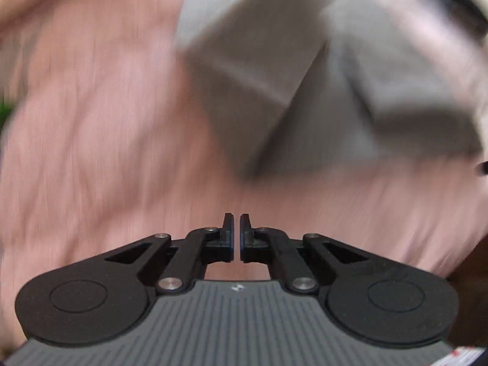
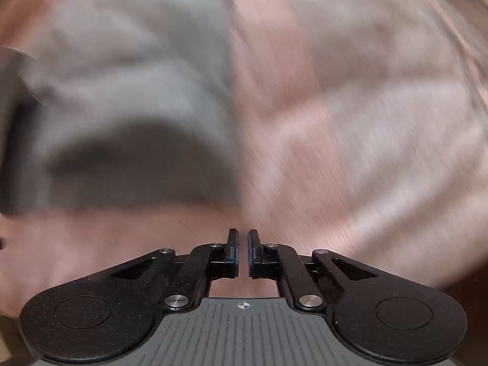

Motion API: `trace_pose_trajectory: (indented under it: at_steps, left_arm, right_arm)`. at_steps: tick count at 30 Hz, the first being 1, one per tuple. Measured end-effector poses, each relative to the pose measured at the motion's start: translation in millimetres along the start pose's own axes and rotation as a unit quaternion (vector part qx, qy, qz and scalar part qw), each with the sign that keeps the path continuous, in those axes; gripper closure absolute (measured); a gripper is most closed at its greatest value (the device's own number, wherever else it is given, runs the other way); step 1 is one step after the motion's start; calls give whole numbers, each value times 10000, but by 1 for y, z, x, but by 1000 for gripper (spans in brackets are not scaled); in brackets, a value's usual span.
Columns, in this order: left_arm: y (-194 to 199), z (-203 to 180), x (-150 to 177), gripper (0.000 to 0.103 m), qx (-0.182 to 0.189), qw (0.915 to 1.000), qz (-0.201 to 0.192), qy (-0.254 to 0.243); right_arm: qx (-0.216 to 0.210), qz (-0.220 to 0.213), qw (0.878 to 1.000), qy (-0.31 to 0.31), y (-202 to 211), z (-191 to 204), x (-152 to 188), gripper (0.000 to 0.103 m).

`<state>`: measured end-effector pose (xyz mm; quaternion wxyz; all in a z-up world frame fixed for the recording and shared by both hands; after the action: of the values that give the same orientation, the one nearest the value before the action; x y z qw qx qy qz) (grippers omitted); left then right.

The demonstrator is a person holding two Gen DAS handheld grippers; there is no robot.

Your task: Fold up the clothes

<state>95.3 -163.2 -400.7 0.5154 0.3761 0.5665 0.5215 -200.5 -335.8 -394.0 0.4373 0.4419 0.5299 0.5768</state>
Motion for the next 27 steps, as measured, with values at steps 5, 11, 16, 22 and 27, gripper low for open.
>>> trace_pose_trajectory:
  at_steps: [5,11,16,22,27]
  left_arm:
    - [13,10,8,95,-111,9996,-196,191]
    - [25,-11,-26,92,28,9969,-777,-146]
    - [20,-27,-40,90,38,9950,-882,-467]
    - [16,-46,-49,76,-170,9881,-1099,-1066]
    - [15,-75,-54,67,-529,9618,-1530,-2209]
  right_arm:
    - [-293,-1102,9915,629,33,19,10,82]
    - [-288,-1915,9432,2699,33,96,16,79]
    - [480,-2481,8796,4030,-4,140,30,79]
    - [1368,-2728,7799,5464,-47,153,45,99]
    - [964,-3207,8076,4855,-10,140,46,103]
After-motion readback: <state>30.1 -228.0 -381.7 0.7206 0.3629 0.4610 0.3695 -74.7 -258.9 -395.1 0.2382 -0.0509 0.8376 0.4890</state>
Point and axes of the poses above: each gripper's, at about its wrist camera, not at the fingertips, and y roughly against the way its jaws point, z to its left, x to its underside, the point moved 4 cm from there along -y, roughly the way its jaws point, and after that the axes turned 2 degrees about -y, right-handed, at the moved point
